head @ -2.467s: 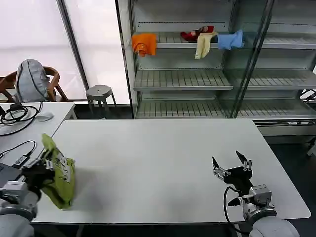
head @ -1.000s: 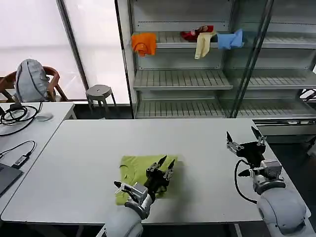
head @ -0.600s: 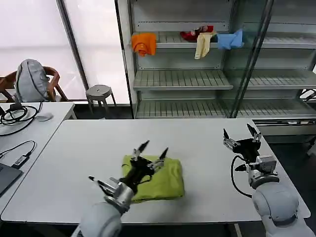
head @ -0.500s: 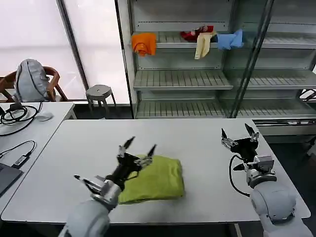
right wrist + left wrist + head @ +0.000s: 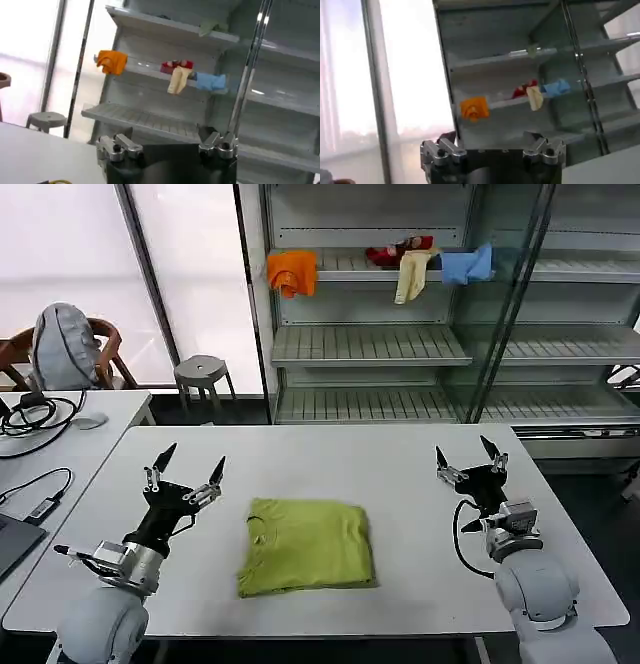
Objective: Fold and organize the clothes.
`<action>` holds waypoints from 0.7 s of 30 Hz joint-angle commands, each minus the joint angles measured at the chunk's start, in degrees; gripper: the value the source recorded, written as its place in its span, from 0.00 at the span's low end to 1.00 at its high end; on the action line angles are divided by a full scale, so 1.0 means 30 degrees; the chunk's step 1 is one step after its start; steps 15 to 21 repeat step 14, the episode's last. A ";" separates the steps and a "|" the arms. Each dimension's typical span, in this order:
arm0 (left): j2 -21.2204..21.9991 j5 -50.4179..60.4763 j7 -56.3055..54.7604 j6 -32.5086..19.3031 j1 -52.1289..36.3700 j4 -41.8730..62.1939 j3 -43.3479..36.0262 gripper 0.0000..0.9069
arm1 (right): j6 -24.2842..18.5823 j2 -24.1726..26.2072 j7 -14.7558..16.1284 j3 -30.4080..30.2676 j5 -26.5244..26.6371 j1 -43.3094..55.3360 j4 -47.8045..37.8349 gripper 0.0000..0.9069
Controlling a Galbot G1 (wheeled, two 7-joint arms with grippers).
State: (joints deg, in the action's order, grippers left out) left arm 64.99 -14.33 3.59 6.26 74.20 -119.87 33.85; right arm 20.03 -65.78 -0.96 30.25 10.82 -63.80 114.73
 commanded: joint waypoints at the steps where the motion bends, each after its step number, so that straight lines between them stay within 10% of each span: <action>1: 0.0139 0.2940 0.0354 -0.2121 0.0244 0.1138 0.1817 1.00 | -0.3183 -0.0059 0.0794 -0.0015 -0.0372 0.0185 -0.2076 1.00; 21: 0.0223 0.3272 -0.0092 -0.1943 0.0450 0.1046 0.1351 1.00 | -0.3781 -0.0299 0.1740 -0.0388 -0.0916 0.0130 -0.2560 1.00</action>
